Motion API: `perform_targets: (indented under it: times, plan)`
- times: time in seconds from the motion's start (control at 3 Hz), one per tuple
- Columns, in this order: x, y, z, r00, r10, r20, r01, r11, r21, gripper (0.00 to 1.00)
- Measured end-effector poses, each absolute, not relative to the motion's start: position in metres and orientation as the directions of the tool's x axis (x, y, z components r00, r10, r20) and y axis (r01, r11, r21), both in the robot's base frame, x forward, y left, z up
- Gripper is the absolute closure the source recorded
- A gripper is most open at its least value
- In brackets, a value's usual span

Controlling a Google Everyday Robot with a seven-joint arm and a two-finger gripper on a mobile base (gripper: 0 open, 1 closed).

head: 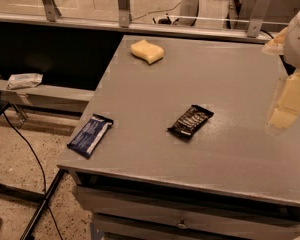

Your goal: Pick rxbar chocolate

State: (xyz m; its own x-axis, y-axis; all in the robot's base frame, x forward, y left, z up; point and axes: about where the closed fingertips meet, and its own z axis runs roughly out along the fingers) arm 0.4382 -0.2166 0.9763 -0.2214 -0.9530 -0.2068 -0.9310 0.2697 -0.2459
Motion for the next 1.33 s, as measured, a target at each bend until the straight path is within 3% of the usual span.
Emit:
perform_targets:
  times: [0.67,1.33]
  plan:
    - [0.447,-0.205,0.962,-0.279,-0.939,-0.203,-0.917,0.323,-0.233,0.0]
    - [0.472,-0.152,0.903,-0.384,-0.905,-0.181,-0.893,0.414,-0.176,0.0]
